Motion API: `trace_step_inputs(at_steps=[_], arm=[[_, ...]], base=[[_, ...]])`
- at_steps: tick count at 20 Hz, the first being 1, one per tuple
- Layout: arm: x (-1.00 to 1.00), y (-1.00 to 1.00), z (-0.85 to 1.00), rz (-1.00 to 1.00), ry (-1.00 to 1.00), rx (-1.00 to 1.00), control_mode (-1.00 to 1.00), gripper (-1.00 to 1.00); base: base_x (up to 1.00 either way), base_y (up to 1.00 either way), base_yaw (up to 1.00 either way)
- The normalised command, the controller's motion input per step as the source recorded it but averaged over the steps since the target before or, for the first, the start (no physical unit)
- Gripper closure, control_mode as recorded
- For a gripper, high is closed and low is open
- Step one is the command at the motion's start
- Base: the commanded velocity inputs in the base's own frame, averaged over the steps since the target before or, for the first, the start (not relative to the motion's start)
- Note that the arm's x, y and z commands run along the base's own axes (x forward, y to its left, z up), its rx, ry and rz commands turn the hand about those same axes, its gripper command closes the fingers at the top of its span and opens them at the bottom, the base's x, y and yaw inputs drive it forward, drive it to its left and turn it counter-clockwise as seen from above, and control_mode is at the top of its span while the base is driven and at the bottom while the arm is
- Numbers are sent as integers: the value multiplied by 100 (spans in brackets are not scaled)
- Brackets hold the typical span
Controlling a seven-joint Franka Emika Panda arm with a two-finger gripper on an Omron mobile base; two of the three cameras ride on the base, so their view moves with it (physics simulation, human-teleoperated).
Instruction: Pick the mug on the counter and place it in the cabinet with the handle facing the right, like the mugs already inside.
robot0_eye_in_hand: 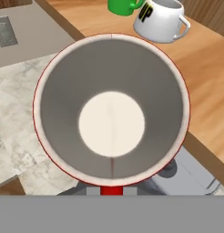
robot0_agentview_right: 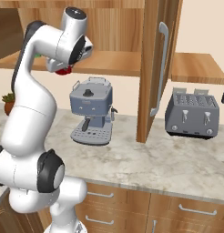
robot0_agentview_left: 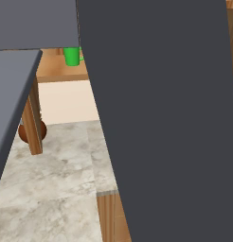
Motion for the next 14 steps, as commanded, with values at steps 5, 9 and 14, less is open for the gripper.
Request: trace_step_inputs(at_steps=[5, 9, 14], arm=[[33, -3, 0, 4, 0, 0, -100, 100], [35, 0, 0, 3, -1, 0, -100, 100], [26, 0, 1, 0, 0, -1, -100, 100]], base=[[0, 0, 0], [0, 0, 0], [0, 0, 0]])
